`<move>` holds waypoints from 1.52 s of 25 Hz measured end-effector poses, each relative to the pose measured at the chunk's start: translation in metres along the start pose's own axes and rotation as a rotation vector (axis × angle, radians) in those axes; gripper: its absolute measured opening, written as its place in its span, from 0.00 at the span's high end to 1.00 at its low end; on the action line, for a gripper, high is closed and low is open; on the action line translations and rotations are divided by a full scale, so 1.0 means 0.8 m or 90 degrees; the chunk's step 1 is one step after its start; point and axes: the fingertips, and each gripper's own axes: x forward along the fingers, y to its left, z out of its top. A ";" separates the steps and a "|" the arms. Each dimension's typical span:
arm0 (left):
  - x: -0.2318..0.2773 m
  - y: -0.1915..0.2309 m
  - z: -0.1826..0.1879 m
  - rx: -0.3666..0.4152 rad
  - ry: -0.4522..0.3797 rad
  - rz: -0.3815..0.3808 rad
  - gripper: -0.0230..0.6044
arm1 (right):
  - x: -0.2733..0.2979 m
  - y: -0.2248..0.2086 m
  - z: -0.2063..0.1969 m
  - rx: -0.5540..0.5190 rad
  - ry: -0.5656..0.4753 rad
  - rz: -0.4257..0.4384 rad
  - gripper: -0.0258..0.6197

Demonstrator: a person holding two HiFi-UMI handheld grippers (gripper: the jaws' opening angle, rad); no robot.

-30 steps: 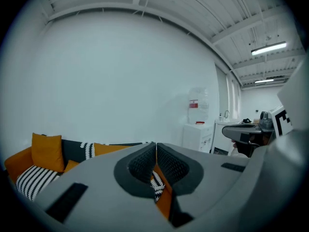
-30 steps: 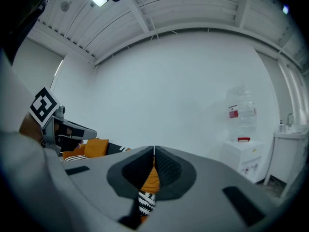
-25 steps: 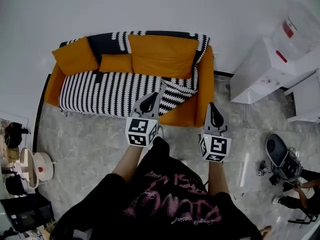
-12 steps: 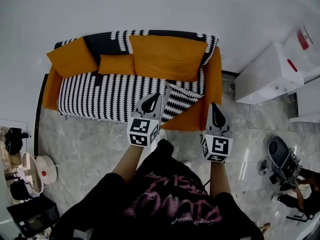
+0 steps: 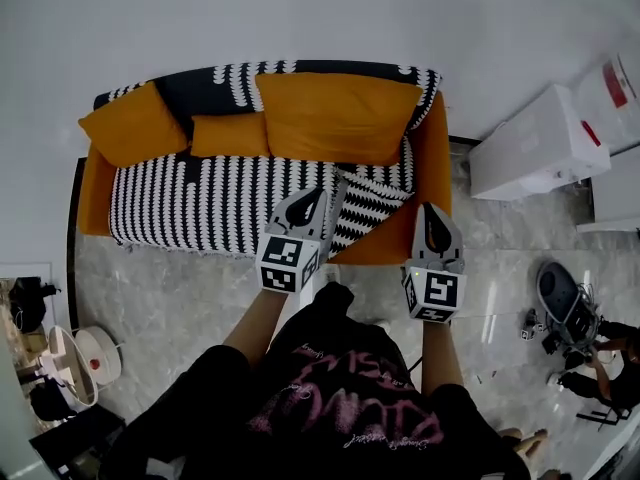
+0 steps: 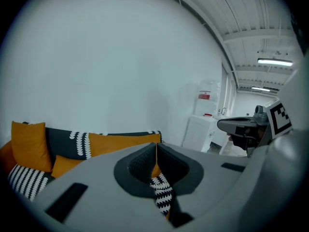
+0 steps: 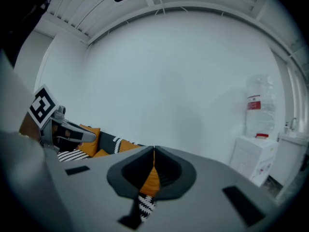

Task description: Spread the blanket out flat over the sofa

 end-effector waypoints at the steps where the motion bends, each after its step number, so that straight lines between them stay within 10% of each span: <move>1: 0.004 0.004 0.000 -0.002 0.003 -0.003 0.94 | 0.003 0.002 0.000 -0.002 0.003 -0.001 0.93; 38: 0.130 -0.005 -0.028 -0.018 0.073 0.053 0.94 | 0.106 -0.086 -0.073 0.054 0.069 0.059 0.93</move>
